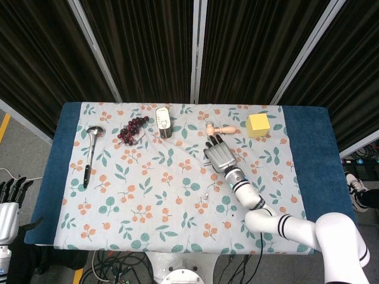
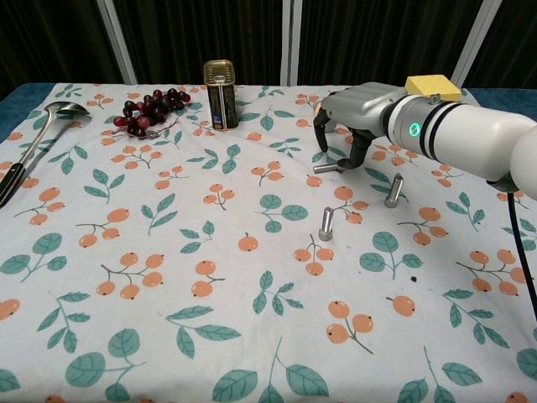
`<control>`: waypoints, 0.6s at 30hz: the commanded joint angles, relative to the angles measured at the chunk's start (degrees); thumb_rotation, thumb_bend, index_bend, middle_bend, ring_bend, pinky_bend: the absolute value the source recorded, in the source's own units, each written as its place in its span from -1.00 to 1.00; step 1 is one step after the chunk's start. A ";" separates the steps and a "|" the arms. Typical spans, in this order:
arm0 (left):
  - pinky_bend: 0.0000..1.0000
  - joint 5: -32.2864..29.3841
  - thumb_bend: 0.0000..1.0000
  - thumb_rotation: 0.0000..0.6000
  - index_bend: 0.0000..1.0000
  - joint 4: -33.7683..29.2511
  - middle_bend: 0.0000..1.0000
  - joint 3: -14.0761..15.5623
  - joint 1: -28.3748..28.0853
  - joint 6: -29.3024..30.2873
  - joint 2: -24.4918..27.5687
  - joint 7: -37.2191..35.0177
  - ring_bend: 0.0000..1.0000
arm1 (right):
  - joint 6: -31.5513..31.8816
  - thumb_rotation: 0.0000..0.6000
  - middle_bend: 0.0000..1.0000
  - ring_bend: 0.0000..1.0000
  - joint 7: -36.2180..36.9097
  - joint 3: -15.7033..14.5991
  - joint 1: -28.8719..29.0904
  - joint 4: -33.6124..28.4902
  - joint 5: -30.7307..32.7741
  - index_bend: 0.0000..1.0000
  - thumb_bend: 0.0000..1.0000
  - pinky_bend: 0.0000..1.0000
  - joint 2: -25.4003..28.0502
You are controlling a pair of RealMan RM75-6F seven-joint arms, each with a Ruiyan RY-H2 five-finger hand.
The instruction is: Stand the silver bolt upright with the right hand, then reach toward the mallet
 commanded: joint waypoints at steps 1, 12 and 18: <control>-1.00 0.01 -1.00 1.00 -0.69 0.02 -0.84 -0.01 0.07 0.11 0.02 -0.09 -1.00 | -0.04 1.00 -0.62 -1.00 -0.90 -0.39 0.93 1.86 0.01 -0.16 -0.54 -1.00 -1.49; -1.00 -0.20 -1.00 1.00 -0.69 0.66 -0.84 0.02 0.44 0.20 -0.23 -0.77 -1.00 | -0.86 1.00 -0.61 -1.00 -0.69 -0.48 2.09 5.25 0.53 -0.14 -0.54 -1.00 -4.56; -1.00 -0.23 -1.00 1.00 -0.69 1.10 -0.84 -0.02 0.44 0.07 -0.42 -1.22 -1.00 | -1.02 1.00 -0.61 -1.00 -0.35 -0.53 2.28 5.70 0.52 -0.11 -0.47 -1.00 -5.34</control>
